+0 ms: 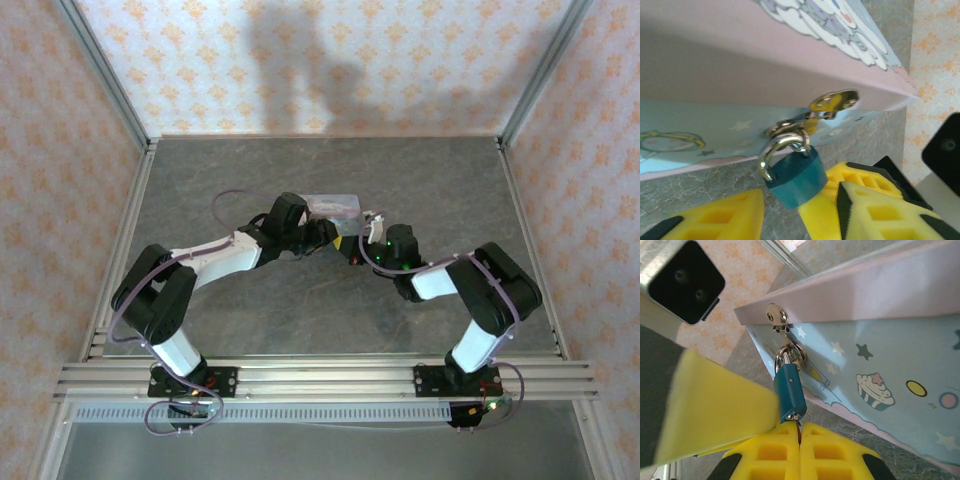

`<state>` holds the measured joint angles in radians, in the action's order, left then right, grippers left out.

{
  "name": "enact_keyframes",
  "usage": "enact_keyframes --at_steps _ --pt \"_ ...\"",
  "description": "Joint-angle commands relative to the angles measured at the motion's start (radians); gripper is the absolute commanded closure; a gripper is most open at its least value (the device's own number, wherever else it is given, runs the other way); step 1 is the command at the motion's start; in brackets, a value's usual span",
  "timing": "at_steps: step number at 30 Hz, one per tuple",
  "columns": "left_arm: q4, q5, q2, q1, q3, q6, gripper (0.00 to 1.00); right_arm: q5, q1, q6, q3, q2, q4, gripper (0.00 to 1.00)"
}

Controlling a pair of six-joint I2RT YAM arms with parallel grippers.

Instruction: Unlock the padlock with the key

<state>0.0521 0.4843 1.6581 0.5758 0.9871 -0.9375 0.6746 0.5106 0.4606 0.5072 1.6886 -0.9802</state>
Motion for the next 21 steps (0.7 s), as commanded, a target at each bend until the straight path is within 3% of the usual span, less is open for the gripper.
enact_keyframes --at_steps 1,9,15,21 --pt "-0.006 0.037 -0.073 0.006 -0.014 0.032 0.49 0.013 0.011 0.024 0.04 0.03 -0.06 1.0" --pt "0.046 -0.007 -0.19 -0.052 -0.146 0.003 0.31 -0.008 0.033 0.074 0.06 0.082 -0.057 1.0" --pt "0.276 -0.112 -0.32 -0.104 -0.378 -0.114 0.3 -0.035 0.062 0.154 0.076 0.077 -0.038 1.0" --pt "0.479 -0.135 -0.326 -0.111 -0.491 -0.184 0.32 -0.077 0.105 0.186 0.096 0.085 -0.002 1.0"
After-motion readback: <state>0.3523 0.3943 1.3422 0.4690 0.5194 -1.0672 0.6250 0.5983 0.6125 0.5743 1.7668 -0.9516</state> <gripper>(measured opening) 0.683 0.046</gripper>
